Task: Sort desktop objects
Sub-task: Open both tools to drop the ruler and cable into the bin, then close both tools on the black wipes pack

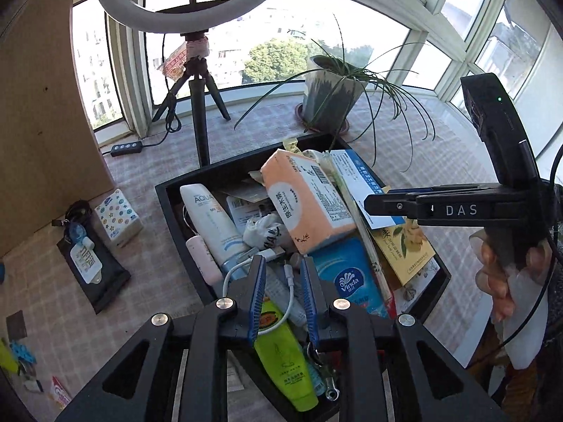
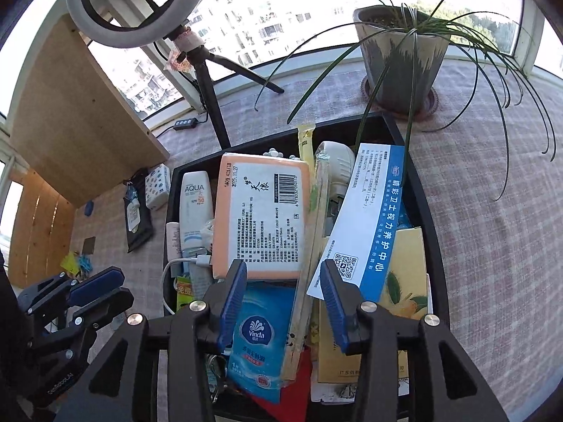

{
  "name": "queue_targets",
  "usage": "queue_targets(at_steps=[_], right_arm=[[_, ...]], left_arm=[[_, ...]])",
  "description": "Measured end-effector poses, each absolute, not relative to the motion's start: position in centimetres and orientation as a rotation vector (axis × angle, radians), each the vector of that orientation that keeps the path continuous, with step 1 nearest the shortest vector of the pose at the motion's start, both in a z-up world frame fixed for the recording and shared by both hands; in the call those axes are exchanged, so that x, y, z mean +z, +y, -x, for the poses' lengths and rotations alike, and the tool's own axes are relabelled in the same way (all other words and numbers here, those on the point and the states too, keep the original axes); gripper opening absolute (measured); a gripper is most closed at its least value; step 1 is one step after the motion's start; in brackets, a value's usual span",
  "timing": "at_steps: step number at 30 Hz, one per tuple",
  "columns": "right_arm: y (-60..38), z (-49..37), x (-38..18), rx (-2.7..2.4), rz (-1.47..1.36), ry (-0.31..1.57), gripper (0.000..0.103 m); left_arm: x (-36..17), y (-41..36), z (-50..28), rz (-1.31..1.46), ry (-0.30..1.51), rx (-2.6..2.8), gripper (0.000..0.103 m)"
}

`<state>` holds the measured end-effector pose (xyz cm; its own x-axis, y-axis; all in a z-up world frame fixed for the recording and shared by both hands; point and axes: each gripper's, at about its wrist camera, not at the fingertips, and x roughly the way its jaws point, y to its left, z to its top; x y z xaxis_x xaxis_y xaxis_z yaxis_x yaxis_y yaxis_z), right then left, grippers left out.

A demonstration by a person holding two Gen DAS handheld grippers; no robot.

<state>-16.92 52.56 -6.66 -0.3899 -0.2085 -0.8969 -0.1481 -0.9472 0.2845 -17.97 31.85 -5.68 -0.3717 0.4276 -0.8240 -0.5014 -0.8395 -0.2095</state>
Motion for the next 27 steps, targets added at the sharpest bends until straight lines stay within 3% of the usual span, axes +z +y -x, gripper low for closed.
queue_targets(at_steps=[10, 16, 21, 27], right_arm=[[45.5, 19.5, -5.4, -2.386, -1.598, -0.499, 0.040], [38.0, 23.3, -6.4, -2.214, -1.597, -0.448, 0.040], [32.2, 27.0, -8.3, -2.068, -1.628, -0.443, 0.040], [27.2, 31.3, -12.2, -1.961, -1.720, -0.446, 0.040]], left_arm=[[-9.2, 20.3, 21.2, 1.478, -0.083, 2.318, 0.023], [-11.3, 12.7, 23.2, 1.560, -0.246, 2.381, 0.038], [-12.5, 9.3, 24.8, 1.542, -0.347, 2.406, 0.059], [-14.9, 8.0, 27.2, 1.574, -0.412, 2.388, 0.060]])
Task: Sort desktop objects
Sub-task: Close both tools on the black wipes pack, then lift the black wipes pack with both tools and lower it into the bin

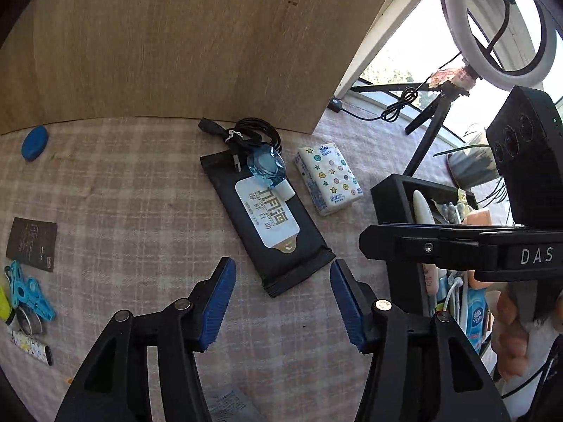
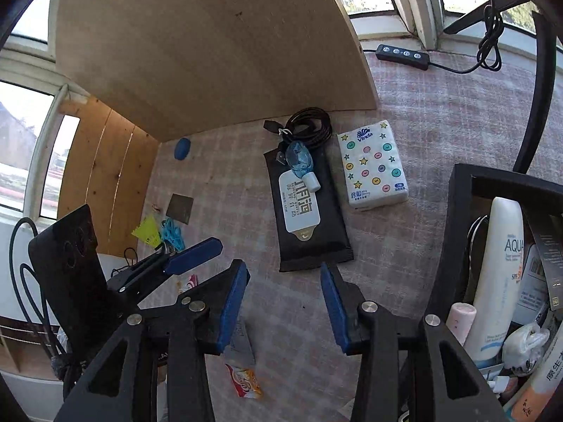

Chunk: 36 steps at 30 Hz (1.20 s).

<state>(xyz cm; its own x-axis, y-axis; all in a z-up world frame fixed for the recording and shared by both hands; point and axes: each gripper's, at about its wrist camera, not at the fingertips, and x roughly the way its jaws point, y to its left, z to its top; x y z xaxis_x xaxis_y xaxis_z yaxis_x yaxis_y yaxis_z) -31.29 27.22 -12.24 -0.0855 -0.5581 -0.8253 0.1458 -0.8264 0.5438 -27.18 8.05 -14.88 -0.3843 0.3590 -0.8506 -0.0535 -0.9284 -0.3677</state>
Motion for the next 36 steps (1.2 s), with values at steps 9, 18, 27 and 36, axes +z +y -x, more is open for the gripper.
queue_targets(at_steps=[9, 18, 27, 36], right_arm=[[25.0, 35.0, -17.6, -1.963, -1.838, -0.394, 0.040], [23.8, 36.2, -19.6, -1.994, -1.851, -0.346, 0.042], [23.7, 35.4, -19.4, -1.952, -1.827, -0.386, 0.041], [23.8, 31.6, -18.2, -1.903, -1.776, -0.479, 0.041]], left_arm=[[-18.2, 8.4, 29.6, 1.635, -0.421, 2.318, 0.060], [-19.8, 8.4, 31.1, 1.627, -0.468, 2.295, 0.060], [-19.5, 8.1, 30.4, 1.621, -0.449, 2.301, 0.058], [-16.6, 8.5, 26.0, 1.591, -0.377, 2.334, 0.057]])
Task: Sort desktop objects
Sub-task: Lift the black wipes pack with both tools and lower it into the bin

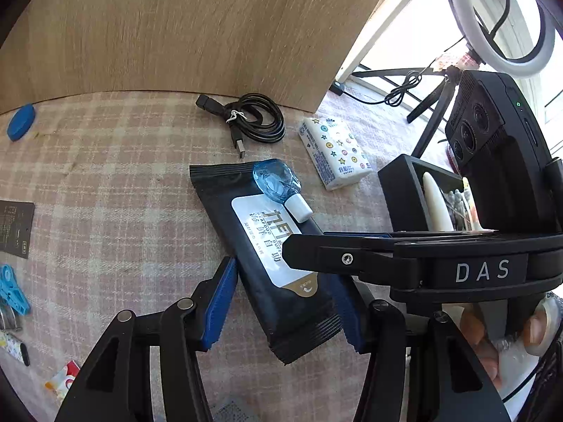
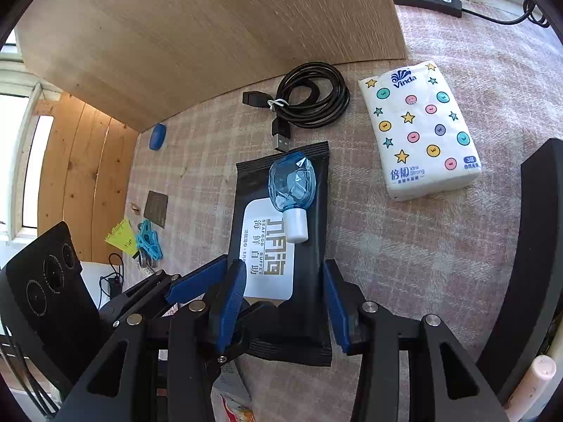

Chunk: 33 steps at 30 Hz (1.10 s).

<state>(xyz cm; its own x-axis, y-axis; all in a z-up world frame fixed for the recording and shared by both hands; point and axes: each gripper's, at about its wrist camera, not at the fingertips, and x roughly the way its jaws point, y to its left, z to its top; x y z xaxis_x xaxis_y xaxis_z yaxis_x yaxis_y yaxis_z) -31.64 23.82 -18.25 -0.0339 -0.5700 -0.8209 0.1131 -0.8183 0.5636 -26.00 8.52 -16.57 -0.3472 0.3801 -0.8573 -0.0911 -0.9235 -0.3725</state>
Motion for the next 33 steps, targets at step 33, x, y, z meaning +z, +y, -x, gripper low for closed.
queue_targets(at_steps=[33], right_arm=[[38.2, 19.8, -8.8, -2.162, -1.538, -0.701, 0.041]], left_arm=[[-7.7, 24.6, 19.5, 1.288, -0.058, 2.190, 0.056]])
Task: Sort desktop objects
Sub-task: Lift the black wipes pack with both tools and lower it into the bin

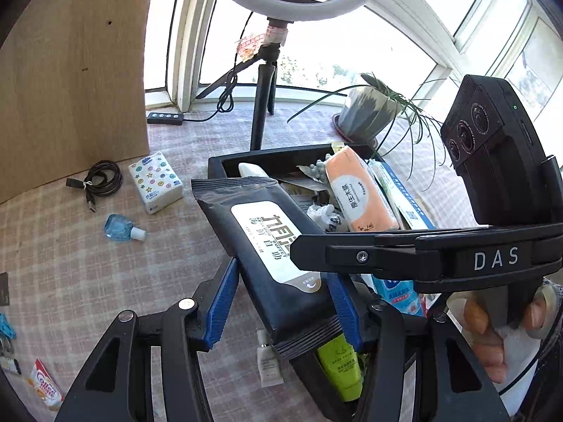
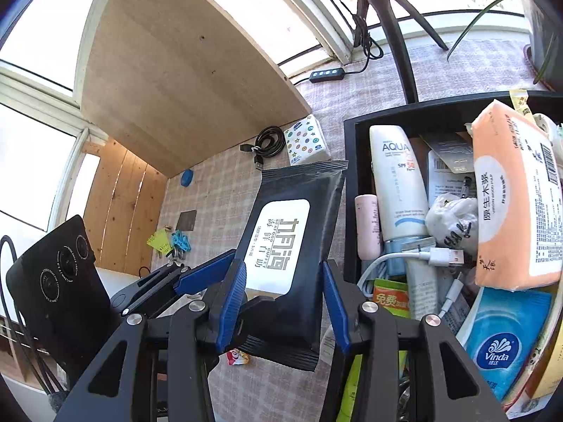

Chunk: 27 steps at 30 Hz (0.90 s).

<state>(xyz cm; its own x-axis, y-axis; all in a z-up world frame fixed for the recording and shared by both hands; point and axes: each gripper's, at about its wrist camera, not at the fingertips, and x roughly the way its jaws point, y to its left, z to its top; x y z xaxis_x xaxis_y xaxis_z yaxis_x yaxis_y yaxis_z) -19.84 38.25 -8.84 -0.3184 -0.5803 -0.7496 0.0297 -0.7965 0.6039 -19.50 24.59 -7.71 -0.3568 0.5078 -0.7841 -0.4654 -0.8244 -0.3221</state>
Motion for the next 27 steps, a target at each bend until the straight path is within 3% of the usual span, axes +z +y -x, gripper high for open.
queue_targets(at_steps=[10, 27], right_arm=[[44.8, 19.7, -8.8, -2.270, -1.557, -0.769, 0.041], [46.4, 19.8, -6.7, -2.344, -1.519, -0.691, 0.042]], left_arm=[[-8.2, 30.8, 20.9, 1.268, 0.037, 2.127, 0.052], [-10.0, 31.8, 21.5, 1.314, 0.064, 2.089, 0.052]])
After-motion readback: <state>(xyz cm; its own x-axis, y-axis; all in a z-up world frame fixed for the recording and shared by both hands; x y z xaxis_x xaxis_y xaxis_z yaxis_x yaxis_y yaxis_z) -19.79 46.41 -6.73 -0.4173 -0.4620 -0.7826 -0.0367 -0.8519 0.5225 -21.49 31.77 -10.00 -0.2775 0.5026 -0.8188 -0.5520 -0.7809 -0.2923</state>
